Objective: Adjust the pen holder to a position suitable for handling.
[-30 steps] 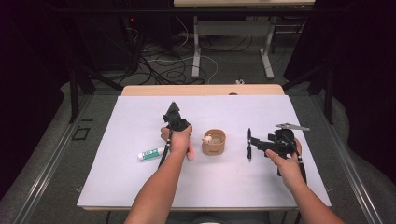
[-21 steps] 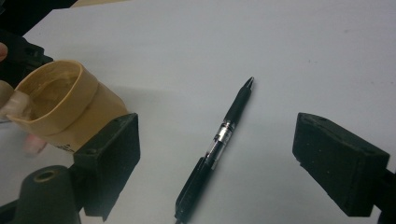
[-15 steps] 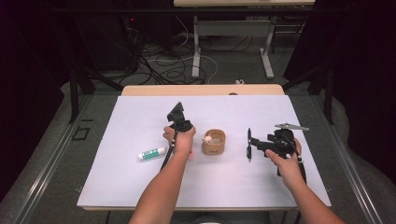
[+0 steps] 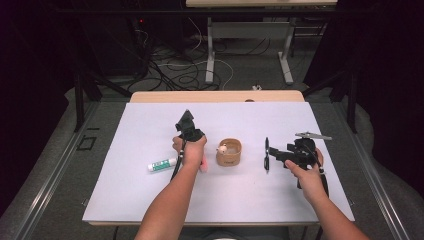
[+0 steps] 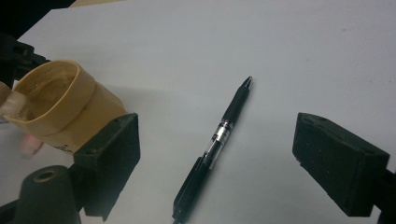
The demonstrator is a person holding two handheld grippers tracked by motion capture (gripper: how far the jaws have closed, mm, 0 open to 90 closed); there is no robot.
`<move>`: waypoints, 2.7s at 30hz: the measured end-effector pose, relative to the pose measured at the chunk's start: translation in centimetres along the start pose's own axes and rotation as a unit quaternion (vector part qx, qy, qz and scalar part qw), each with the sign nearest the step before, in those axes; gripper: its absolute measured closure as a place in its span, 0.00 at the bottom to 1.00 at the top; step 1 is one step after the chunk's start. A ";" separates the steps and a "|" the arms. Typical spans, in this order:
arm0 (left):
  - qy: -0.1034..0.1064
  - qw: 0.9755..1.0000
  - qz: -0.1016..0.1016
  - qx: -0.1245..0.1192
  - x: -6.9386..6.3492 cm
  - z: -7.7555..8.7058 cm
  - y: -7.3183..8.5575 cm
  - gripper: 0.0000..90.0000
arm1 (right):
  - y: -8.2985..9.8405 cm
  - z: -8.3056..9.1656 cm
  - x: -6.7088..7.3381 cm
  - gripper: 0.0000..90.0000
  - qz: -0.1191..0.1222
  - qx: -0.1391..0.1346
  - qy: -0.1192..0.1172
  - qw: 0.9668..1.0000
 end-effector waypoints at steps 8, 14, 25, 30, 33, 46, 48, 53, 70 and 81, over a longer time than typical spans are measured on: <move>0.034 0.999 -0.016 -0.005 0.4 0.7 0.2 0.74 | 0.0 0.0 0.0 0.16 -0.003 -0.003 0.002 1.000; 0.049 0.998 -0.032 -0.022 0.8 1.4 0.5 0.74 | 0.1 0.0 -0.1 0.16 -0.002 -0.001 0.002 1.000; 0.114 0.990 -0.068 -0.052 1.9 3.2 1.0 0.74 | 0.1 -0.1 -0.1 0.17 0.002 -0.002 0.002 1.000; 0.144 0.983 -0.087 -0.072 2.2 4.3 1.3 0.74 | 0.1 -0.1 0.0 0.18 0.001 -0.002 0.002 1.000; 0.153 0.978 -0.107 -0.096 2.2 5.2 1.6 0.74 | 0.1 0.0 0.1 0.18 0.005 -0.004 -0.001 1.000; 0.194 0.952 -0.157 -0.177 2.8 9.2 3.2 0.74 | -0.4 0.3 1.4 0.23 0.039 -0.021 -0.022 0.999; 0.202 0.949 -0.158 -0.185 2.8 9.7 3.4 0.74 | -0.4 0.3 1.8 0.25 0.046 -0.021 -0.026 0.998; 0.217 0.937 -0.174 -0.211 2.8 11.0 3.9 0.74 | -0.8 0.5 3.1 0.27 0.059 -0.021 -0.040 0.997; 0.247 0.915 -0.206 -0.246 2.9 13.7 5.4 0.74 | -2.9 1.4 9.2 0.34 0.084 -0.015 -0.134 0.987; 0.247 0.911 -0.213 -0.253 3.2 14.2 6.2 0.74 | -3.1 0.1 13.0 0.37 0.090 0.012 -0.186 0.978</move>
Point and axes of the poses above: each handheld gripper's, and its own axes: z roughly backward along the jaws, y roughly out of its underside, x roughly to its left, the point moved 2 cm from there along -z, roughly forward along the jaws, and after that the axes turned 1 degree about -x, right-handed, at the moved point
